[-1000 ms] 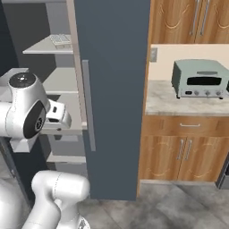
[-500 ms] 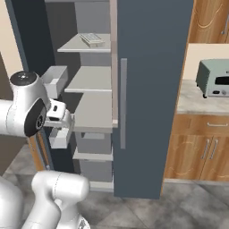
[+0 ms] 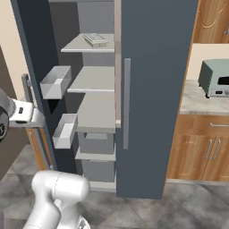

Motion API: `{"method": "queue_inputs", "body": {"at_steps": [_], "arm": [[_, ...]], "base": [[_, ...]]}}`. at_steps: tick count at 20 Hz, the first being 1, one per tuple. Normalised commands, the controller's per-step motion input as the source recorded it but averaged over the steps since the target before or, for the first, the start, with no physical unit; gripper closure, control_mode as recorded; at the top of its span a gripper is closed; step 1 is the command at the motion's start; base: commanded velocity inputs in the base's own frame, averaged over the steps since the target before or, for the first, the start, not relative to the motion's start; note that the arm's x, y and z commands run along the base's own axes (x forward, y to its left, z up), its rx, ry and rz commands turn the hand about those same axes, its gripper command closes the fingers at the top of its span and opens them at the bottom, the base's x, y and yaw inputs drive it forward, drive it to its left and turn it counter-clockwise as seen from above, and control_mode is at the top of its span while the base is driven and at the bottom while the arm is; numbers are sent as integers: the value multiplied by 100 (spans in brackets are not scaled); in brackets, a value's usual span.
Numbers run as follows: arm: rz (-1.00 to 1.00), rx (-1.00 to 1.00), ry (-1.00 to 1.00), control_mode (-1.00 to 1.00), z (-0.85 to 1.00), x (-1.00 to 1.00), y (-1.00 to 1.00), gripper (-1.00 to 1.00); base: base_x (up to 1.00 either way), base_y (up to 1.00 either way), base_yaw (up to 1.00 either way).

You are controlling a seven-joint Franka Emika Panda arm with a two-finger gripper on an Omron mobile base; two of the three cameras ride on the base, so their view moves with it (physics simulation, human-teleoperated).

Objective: The ice cube tray has been filled with water. Take the tray and place it in the freezer to make ice. Close the freezer door after placing the tray.

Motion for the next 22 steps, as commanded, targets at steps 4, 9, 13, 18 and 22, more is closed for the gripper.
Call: {"method": "queue_inputs", "body": {"at_steps": [4,9,13,18,22], "arm": [[-2,-19,-20,-100,1,6,100,-100],[-4,-15,-8,-100,0,76,100,-100],[0,-6,-2,-100,-1,100,99,-100],[0,-3,-1,-100,-14,100,90,-100],[0,0,0,-100,-26,100,84,-100]], "base": [[0,0,0],[0,0,0],[0,0,0],[0,0,0],[0,0,0]]}}
